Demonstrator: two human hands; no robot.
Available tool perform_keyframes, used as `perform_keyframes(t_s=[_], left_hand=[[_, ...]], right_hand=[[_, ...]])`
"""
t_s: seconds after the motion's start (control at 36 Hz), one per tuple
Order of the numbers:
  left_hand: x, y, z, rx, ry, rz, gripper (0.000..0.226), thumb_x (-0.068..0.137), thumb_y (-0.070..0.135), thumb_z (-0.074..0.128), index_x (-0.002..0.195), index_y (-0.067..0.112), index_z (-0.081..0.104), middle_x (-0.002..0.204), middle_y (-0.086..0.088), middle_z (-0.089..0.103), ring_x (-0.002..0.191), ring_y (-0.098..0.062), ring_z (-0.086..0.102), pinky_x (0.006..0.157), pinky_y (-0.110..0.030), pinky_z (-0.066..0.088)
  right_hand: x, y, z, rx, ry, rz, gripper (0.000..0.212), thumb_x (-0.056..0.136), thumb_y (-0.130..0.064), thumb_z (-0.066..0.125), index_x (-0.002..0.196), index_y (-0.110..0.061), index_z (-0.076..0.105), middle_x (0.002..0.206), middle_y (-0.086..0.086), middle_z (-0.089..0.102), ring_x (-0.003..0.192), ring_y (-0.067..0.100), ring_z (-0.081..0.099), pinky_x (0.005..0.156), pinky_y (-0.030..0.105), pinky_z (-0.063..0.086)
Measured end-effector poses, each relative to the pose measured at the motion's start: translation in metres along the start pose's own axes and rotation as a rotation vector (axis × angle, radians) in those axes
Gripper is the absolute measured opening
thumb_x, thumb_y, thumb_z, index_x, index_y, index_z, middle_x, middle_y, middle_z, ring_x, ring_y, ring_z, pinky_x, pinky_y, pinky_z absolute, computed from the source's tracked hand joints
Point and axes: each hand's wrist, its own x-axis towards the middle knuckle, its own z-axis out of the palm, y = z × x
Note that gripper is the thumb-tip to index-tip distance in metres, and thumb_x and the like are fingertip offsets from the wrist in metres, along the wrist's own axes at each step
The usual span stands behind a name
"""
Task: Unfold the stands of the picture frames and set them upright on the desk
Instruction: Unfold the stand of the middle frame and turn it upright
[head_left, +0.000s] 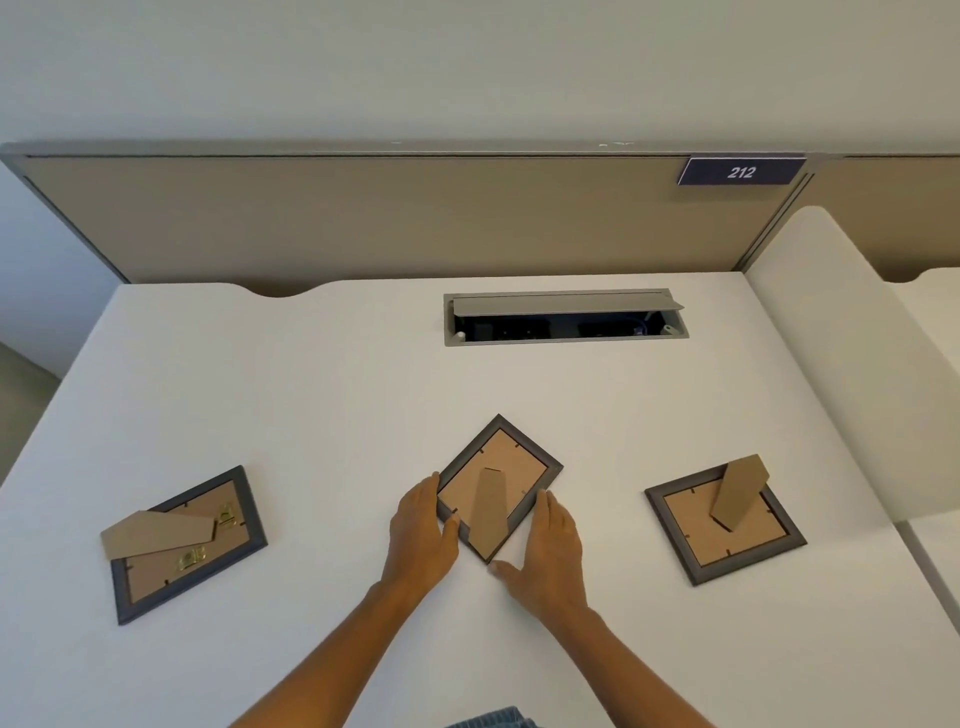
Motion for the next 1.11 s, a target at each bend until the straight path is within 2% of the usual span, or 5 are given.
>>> perform_keyframes(t_s=[0.5,0.78,0.92,1.03,1.11], left_hand=[[-0.015,0.016,0.005,-0.187,-0.120,-0.191,0.083,0.087,-0.015,0.066,0.158,0.016,0.034,0.141,-0.009,0.047,0.133,-0.027,0.049,0.108,-0.040,0.053],[-0.027,0.017,0.016,-0.372,-0.203,-0.355,0.093,0.081,-0.007,0.075,0.159,0.019,0.031,0.139,-0.002,0.050,0.114,-0.015,0.053,0.056,-0.007,0.046],[-0.034,0.023,0.019,-0.446,-0.205,-0.412,0.062,0.079,-0.009,0.072,0.133,0.019,0.061,0.130,-0.008,0.059,0.100,-0.013,0.063,0.057,-0.011,0.050],[-0.038,0.022,0.019,-0.490,-0.197,-0.443,0.069,0.079,-0.010,0.072,0.142,0.014,0.055,0.108,0.008,0.059,0.088,-0.006,0.057,0.051,-0.008,0.047],[-0.041,0.024,0.017,-0.510,-0.207,-0.468,0.075,0.080,-0.006,0.074,0.147,0.014,0.049,0.120,0.004,0.059,0.102,-0.013,0.057,0.070,-0.018,0.054]], right_hand=[[-0.016,0.003,0.001,0.297,0.068,0.066,0.111,0.084,-0.026,0.094,0.172,-0.019,0.026,0.166,0.004,0.044,0.152,0.027,0.038,0.127,0.045,0.032],[-0.018,0.004,-0.012,0.414,0.011,0.112,0.112,0.085,-0.023,0.094,0.172,-0.020,0.023,0.167,0.007,0.041,0.154,0.028,0.036,0.128,0.050,0.038],[-0.017,-0.004,-0.022,0.470,-0.008,0.145,0.116,0.081,-0.032,0.097,0.171,-0.019,0.026,0.166,0.007,0.042,0.155,0.027,0.034,0.126,0.047,0.040],[-0.020,-0.010,-0.027,0.459,-0.004,0.144,0.117,0.078,-0.048,0.097,0.170,-0.021,0.028,0.166,0.003,0.043,0.156,0.026,0.033,0.126,0.050,0.040],[-0.023,-0.013,-0.029,0.465,0.000,0.140,0.119,0.077,-0.058,0.094,0.169,-0.023,0.029,0.167,0.000,0.043,0.156,0.025,0.033,0.126,0.051,0.041]])
